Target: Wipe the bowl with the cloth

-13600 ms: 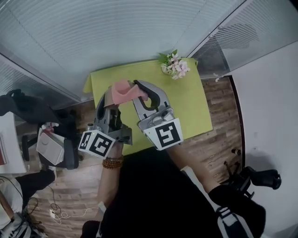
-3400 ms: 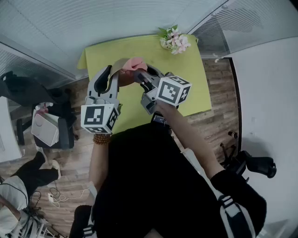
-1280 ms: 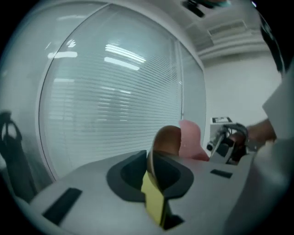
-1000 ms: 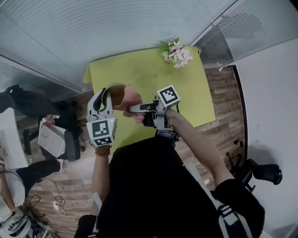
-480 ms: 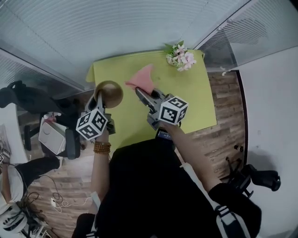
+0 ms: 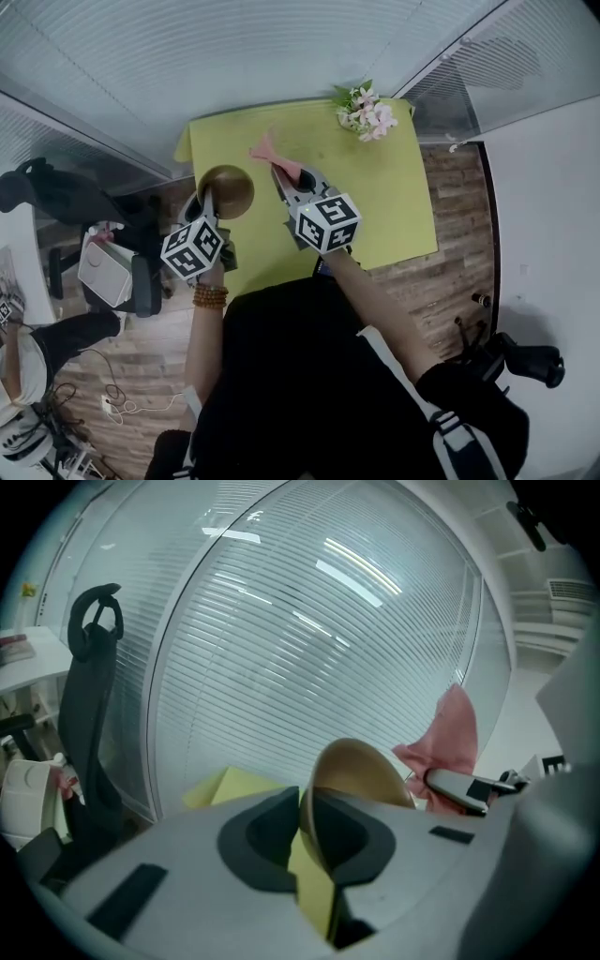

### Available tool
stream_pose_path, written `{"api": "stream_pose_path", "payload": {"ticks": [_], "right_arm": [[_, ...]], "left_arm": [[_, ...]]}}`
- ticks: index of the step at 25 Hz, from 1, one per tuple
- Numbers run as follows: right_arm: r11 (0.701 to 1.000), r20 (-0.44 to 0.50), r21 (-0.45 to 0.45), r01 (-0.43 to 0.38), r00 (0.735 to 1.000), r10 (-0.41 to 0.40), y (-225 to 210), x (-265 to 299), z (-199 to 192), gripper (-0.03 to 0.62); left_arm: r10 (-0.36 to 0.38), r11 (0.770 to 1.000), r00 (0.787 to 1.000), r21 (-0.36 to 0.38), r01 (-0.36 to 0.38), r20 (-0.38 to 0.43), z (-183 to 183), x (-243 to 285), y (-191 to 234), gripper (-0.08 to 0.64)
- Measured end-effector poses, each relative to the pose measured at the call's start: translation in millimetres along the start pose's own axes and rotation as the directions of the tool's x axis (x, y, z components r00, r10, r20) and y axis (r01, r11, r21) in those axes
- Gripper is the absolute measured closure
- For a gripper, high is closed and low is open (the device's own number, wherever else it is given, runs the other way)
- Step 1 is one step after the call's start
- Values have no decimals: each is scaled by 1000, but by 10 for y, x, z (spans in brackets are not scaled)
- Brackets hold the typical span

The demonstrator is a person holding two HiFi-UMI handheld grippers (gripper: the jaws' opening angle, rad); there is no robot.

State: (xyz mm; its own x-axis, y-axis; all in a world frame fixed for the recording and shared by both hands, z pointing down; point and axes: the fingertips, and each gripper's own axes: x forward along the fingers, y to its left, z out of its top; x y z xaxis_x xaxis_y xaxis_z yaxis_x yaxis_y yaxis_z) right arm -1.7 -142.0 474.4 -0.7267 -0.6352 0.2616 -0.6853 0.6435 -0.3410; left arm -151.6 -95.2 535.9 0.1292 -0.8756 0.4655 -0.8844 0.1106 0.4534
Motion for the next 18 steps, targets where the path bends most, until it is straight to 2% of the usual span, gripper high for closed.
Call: {"api": "stream_pose_path", "payload": {"ticks": [11, 18], "right_arm": [[999, -19, -27, 35, 999, -35, -18, -79, -50, 587], [997, -28, -55, 57, 998, -58, -45, -187, -49, 588]], "left_arm": [[-27, 1000, 997, -8, 26, -70, -269, 125, -87, 531], [-27, 1000, 996, -6, 26, -85, -291, 133, -162, 531]]}}
